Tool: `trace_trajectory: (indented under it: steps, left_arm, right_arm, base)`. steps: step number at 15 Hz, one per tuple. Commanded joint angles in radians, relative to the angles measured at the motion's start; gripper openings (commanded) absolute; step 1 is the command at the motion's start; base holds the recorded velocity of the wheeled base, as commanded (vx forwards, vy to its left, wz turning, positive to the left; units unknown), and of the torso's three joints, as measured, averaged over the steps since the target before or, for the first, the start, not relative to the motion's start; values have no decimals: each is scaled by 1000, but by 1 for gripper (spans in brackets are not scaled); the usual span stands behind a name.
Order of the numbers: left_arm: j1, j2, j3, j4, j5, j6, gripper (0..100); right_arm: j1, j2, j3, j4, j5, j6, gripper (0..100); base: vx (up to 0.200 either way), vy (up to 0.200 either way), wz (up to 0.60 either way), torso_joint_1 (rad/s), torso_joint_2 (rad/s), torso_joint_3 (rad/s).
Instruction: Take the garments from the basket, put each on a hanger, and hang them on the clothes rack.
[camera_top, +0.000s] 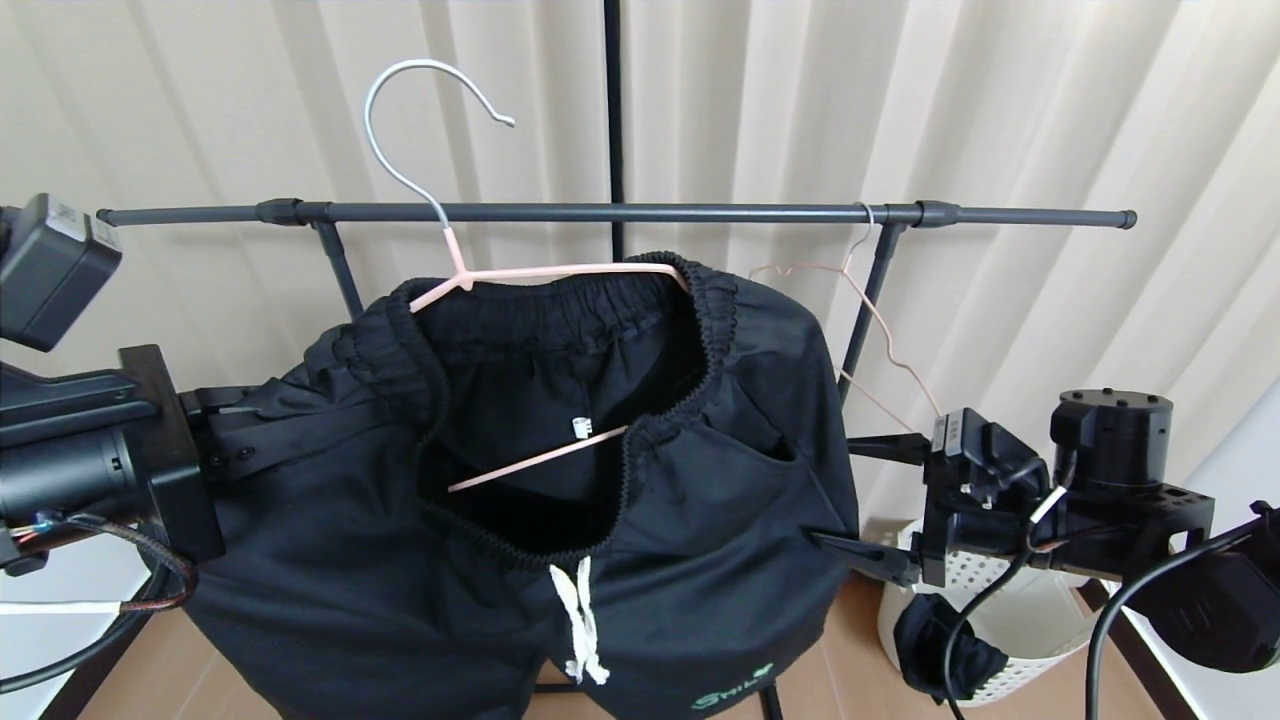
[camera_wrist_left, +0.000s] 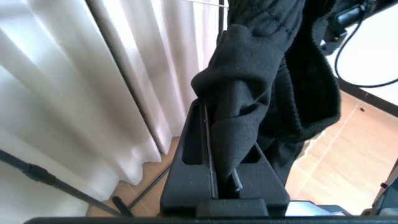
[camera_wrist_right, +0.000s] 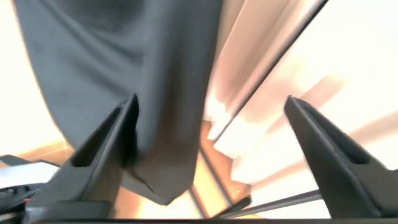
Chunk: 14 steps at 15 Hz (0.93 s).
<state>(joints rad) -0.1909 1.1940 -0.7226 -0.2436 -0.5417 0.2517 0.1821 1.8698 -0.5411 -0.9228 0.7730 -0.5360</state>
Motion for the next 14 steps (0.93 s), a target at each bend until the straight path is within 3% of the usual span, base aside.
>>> trace_trajectory:
  steps: [1, 3, 8, 10, 14]
  left_arm:
    - [21, 61, -28, 1, 48, -3, 0]
    - [8, 121, -66, 1, 143, -43, 0]
    - [-119, 349, -248, 4, 399, -223, 0]
    - [-170, 434, -319, 20, 453, -224, 0]
    - [-228, 611, -528, 182, 562, -247, 0]
  right_arm:
    - [0, -37, 10, -1, 6, -12, 100]
    - [-3, -70, 12, 1, 19, -12, 100]
    - [-7, -170, 10, 5, 28, 17, 100]
    - [-9, -195, 7, 5, 22, 17, 100]
    - [-23, -204, 1, 1, -24, 17, 100]
  base:
    - [0, 0, 0, 0, 0, 0]
    - [0, 0, 0, 0, 0, 0]
    - [0, 0, 0, 0, 0, 0]
    - [0, 0, 0, 0, 0, 0]
    - [0, 0, 0, 0, 0, 0]
